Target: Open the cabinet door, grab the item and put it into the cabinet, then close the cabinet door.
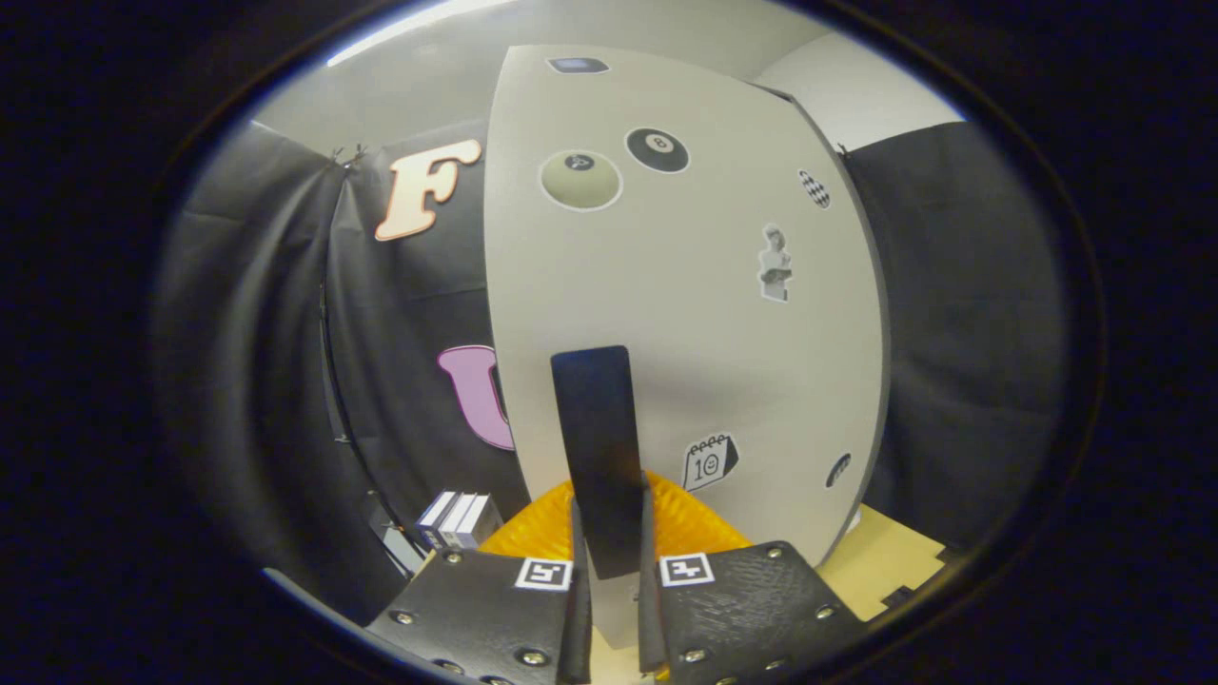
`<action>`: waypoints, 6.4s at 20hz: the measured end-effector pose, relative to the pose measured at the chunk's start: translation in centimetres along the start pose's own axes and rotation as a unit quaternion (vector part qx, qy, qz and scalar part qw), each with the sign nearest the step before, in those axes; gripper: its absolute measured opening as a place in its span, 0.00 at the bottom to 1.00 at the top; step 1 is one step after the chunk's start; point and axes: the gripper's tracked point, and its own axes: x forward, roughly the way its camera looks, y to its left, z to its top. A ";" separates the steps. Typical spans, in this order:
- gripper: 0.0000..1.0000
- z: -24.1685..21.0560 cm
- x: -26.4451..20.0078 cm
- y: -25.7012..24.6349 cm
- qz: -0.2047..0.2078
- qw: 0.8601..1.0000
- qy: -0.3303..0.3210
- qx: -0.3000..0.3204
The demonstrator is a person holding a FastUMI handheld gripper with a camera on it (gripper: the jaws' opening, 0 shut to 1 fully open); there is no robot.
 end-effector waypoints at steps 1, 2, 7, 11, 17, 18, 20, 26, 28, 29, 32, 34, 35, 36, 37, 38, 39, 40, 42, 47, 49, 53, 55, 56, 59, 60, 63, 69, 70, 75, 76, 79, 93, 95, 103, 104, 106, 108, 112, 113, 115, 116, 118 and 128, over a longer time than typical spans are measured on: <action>0.19 0.2 -0.6 -0.4 -0.001 1.000 0.001 0.001; 0.19 0.4 -1.2 -0.9 -0.002 1.000 0.001 0.003; 0.19 1.1 -4.8 -3.4 -0.015 1.000 -0.002 0.005; 0.19 1.2 -7.5 -5.9 -0.030 1.000 0.000 0.008; 0.19 1.7 -10.5 -9.9 -0.062 0.998 0.001 0.013; 0.19 1.9 -10.7 -10.6 -0.066 0.998 0.000 0.011; 0.19 2.0 -11.3 -11.8 -0.078 0.997 0.001 0.011; 0.18 2.3 -12.9 -16.2 -0.099 0.995 -0.001 0.005; 0.18 2.5 -13.2 -17.9 -0.105 0.994 -0.004 0.000; 0.18 2.7 -13.4 -18.8 -0.109 0.994 -0.005 -0.001; 0.18 3.4 -14.2 -21.6 -0.121 0.993 -0.005 -0.001; 0.18 3.4 -15.0 -24.1 -0.131 0.991 -0.003 -0.014; 0.18 3.1 -15.2 -25.8 -0.139 0.990 0.001 -0.019; 0.18 3.3 -15.5 -27.0 -0.143 0.989 0.002 -0.022; 0.18 3.6 -15.8 -28.0 -0.144 0.989 0.000 -0.022; 0.15 3.8 -15.9 -29.4 -0.149 0.989 0.002 -0.026; 0.12 3.9 -15.8 -30.5 -0.148 0.989 0.001 -0.025; 0.12 4.0 -15.6 -31.3 -0.142 0.990 0.004 -0.022; 0.12 4.0 -15.5 -32.6 -0.133 0.991 0.009 -0.016; 0.12 4.0 -15.1 -34.6 -0.107 0.994 0.012 -0.014; 0.12 4.1 -15.0 -35.3 -0.088 0.996 0.014 -0.009; 0.12 3.9 -14.7 -34.9 -0.070 0.997 0.015 0.010; 0.12 3.7 -15.4 -34.9 -0.076 0.997 0.018 0.011; 0.12 3.8 -16.0 -34.7 -0.078 0.997 0.014 0.013; 0.12 4.1 -17.9 -33.8 -0.096 0.995 0.004 0.013; 0.12 4.1 -18.8 -33.2 -0.100 0.995 0.000 0.008; 0.12 5.0 -20.5 -29.3 -0.073 0.996 -0.024 0.038; 0.38 2.3 -18.7 -21.5 -0.029 0.999 -0.009 0.031; 0.47 1.6 -17.8 -20.3 -0.024 0.999 -0.007 0.023; 0.85 -2.4 -13.2 -14.8 -0.002 1.000 0.000 -0.002; 0.92 -3.7 -12.5 -13.9 -0.003 1.000 0.006 -0.011; 0.94 -7.8 -10.0 -10.8 0.014 0.999 0.031 -0.026; 1.00 -31.3 -2.1 -3.0 0.057 0.981 0.178 -0.051; 1.00 -33.9 -1.7 -2.9 0.057 0.977 0.197 -0.055; 1.00 -42.9 -0.6 -3.5 0.042 0.963 0.263 -0.046; 0.97 -43.5 -0.4 -3.6 0.040 0.963 0.264 -0.042; 0.87 -44.4 -0.2 -3.9 0.036 0.963 0.265 -0.039; 0.66 -44.5 0.1 -4.1 0.029 0.965 0.259 -0.045; 0.55 -44.1 -0.2 -4.3 0.034 0.964 0.258 -0.052; 0.55 -43.7 -0.3 -4.2 0.038 0.965 0.256 -0.050; 0.55 -42.5 -0.6 -4.5 0.041 0.966 0.252 -0.046; 0.55 -41.7 -0.6 -4.6 0.042 0.967 0.249 -0.045; 0.55 -39.3 -0.7 -4.9 0.045 0.969 0.237 -0.044; 0.55 -18.5 3.1 -4.9 0.063 0.992 0.101 -0.041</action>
